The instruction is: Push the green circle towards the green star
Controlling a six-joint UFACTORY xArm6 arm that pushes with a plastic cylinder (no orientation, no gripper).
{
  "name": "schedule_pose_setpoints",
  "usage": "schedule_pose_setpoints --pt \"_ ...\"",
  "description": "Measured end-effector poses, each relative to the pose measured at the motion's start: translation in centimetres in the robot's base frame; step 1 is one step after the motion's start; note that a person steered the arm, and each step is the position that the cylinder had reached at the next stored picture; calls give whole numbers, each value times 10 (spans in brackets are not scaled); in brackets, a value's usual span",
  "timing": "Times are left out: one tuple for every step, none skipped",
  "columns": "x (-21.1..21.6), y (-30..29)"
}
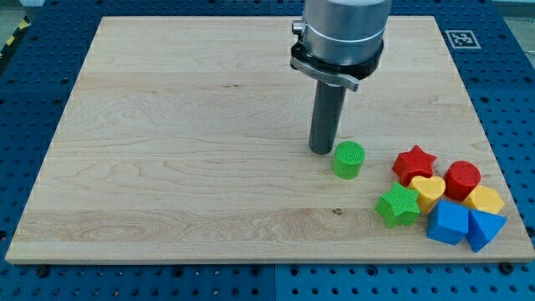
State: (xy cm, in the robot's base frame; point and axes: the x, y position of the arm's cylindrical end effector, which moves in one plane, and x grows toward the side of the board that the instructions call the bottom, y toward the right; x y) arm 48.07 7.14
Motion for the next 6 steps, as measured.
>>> schedule_pose_setpoints --pt "31 6" --pt "31 7" --pt "31 25" --pt "31 37" --pt "31 37" --pt "31 50"
